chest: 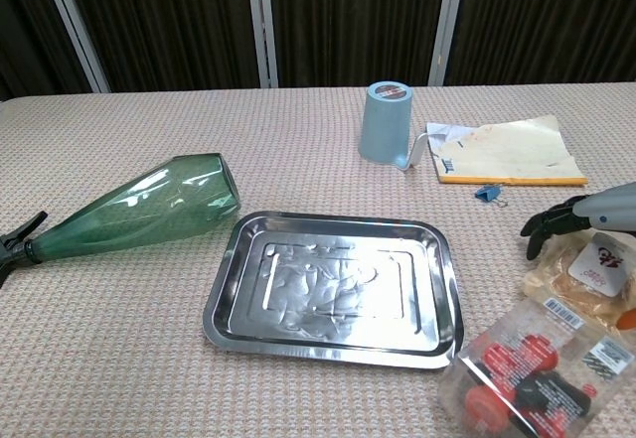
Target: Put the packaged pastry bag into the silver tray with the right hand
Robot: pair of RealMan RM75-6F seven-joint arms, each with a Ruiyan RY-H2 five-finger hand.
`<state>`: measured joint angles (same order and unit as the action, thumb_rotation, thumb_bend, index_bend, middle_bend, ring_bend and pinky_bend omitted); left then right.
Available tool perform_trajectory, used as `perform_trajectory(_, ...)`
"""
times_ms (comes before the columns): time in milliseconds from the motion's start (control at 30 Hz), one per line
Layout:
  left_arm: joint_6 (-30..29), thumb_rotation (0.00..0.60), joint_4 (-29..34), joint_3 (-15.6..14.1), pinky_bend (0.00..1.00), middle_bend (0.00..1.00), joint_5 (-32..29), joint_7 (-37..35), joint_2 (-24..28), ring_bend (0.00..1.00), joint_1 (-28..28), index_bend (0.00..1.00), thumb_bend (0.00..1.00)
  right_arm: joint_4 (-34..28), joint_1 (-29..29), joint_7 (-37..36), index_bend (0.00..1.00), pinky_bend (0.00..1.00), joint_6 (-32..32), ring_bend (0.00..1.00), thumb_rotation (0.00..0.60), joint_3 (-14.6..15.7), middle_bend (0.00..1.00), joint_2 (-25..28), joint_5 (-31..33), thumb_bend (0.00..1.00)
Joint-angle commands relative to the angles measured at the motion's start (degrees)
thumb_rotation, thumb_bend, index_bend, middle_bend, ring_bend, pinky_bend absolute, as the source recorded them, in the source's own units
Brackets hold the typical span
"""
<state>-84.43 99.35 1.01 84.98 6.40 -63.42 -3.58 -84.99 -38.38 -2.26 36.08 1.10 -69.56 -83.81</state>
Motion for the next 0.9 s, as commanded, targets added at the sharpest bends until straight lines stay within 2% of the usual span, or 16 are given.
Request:
perform_trajectory(33, -0.21, 0.6, 0.09, -0.01, 0.0, 0.0, -0.05, 0.03, 0.15, 0.0, 0.14, 0.14, 0.34, 1.31, -0.09, -0.37, 0.3, 0.05, 0.63, 0.01, 0.6, 0.17, 0.14, -0.83, -0.32, 0.12)
perform_trajectory(233, -0.42, 0.6, 0.2, -0.11, 0.0, 0.0, -0.05, 0.02, 0.28, 0.0, 0.34, 0.14, 0.34, 3.4, -0.1, -2.06, 0.5, 0.3, 2.83, 0.21, 0.6, 0.12, 0.34, -1.56, -1.65, 0.18)
perform_trajectory(333, -0.42, 0.6, 0.21, -0.11, 0.0, 0.0, 0.03, 0.03, 0.17, 0.0, 0.31, 0.14, 0.34, 3.04, -0.29, -2.89, 0.54, 0.36, 4.71, 0.25, 0.6, -0.31, 0.37, -1.13, -2.71, 0.2)
perform_trajectory(567, -0.35, 0.6, 0.26, -0.02, 0.0, 0.0, 0.23, 0.07, 0.1, 0.0, 0.13, 0.14, 0.34, 0.07, -1.2, -3.63, 0.55, 0.37, 6.86, 0.26, 0.6, -1.75, 0.38, 0.49, -3.52, 0.2)
perform_trajectory(667, -0.24, 0.6, 0.3, 0.03, 0.0, 0.0, 0.28, 0.08, 0.01, 0.0, 0.0, 0.14, 0.34, -3.1, -2.74, -5.14, 0.55, 0.37, 8.27, 0.26, 0.6, -4.11, 0.38, 0.88, -3.91, 0.2)
perform_trajectory(900, -0.05, 0.6, 0.12, -0.02, 0.0, 0.0, 0.1, -0.03, -0.16, 0.0, -0.02, 0.14, 0.34, -5.16, -5.47, -6.92, 0.55, 0.37, 8.06, 0.26, 0.6, -6.66, 0.38, -1.26, -3.34, 0.2)
